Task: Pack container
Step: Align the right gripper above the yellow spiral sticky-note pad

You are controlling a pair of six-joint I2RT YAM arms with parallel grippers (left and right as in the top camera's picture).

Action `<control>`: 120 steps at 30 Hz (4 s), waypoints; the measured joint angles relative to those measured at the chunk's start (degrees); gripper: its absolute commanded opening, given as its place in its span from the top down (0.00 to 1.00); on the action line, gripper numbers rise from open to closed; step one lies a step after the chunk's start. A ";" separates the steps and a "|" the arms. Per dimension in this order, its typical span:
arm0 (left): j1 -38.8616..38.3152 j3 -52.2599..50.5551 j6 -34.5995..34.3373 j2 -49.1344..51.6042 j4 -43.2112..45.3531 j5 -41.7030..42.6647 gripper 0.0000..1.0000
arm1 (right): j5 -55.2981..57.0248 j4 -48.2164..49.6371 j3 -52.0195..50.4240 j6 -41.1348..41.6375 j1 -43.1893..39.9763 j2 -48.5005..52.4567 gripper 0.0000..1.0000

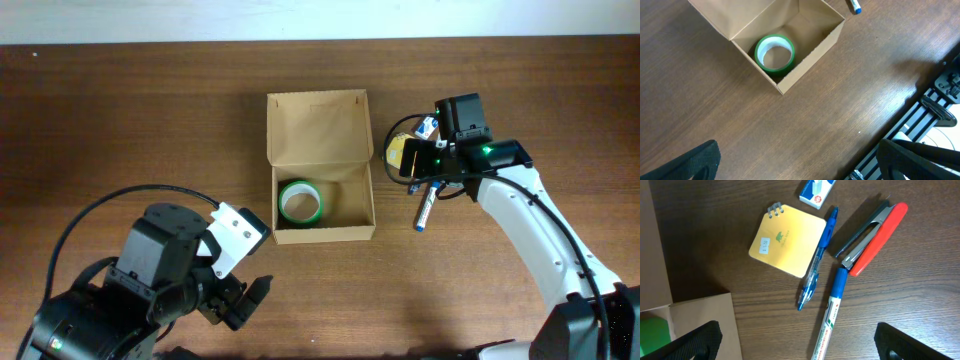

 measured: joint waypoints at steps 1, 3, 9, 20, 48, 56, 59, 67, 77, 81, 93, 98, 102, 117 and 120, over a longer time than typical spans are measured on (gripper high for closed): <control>0.00 0.00 0.00 0.00 0.00 0.00 0.00 | -0.13 0.17 0.00 0.02 0.00 0.00 0.01; 0.00 0.00 0.00 0.00 0.00 0.00 0.00 | -0.37 1.03 0.00 0.04 0.00 0.00 0.01; 0.00 0.00 0.00 0.00 0.00 0.00 0.00 | -0.83 3.93 0.00 0.02 0.00 0.00 0.01; 0.00 0.00 0.00 0.00 0.00 0.00 0.00 | -3.32 9.97 1.29 5.81 0.00 4.31 0.01; 0.00 0.00 0.00 0.00 0.00 0.00 0.00 | -8.87 6.93 14.10 23.96 -0.22 26.25 0.01; 0.00 0.00 0.00 0.00 0.00 0.00 0.00 | -9.09 5.51 14.10 27.02 -2.43 27.52 0.01; 0.00 0.00 0.00 0.00 0.00 0.00 0.00 | -9.20 5.55 14.10 27.26 -2.93 27.85 0.01; 0.00 0.00 0.00 0.00 0.00 0.00 0.00 | -9.29 5.57 14.62 27.19 -2.99 28.39 0.01; 0.00 0.00 0.00 0.00 0.00 0.00 0.00 | -9.25 5.46 15.19 25.49 -2.97 30.34 0.01; 0.00 0.00 0.00 0.00 0.00 0.00 0.00 | -8.92 5.49 15.19 24.15 -2.97 30.34 0.01; 0.00 0.00 0.00 0.00 0.00 0.00 0.00 | -2.84 1.95 15.28 18.01 -2.67 30.60 0.03; 0.00 0.00 0.00 0.00 0.00 0.00 0.00 | -0.24 1.31 15.56 16.20 -1.62 30.62 0.07; 0.00 0.00 0.00 0.00 0.00 0.00 0.01 | 0.81 0.66 15.82 15.65 -1.20 30.62 0.13; 0.00 0.00 0.00 0.00 0.00 0.00 0.00 | 1.95 -5.55 17.38 13.29 -1.20 30.62 0.12; 0.00 0.00 0.00 0.00 0.00 0.00 0.00 | 2.47 -6.88 18.32 11.56 -1.20 30.91 0.05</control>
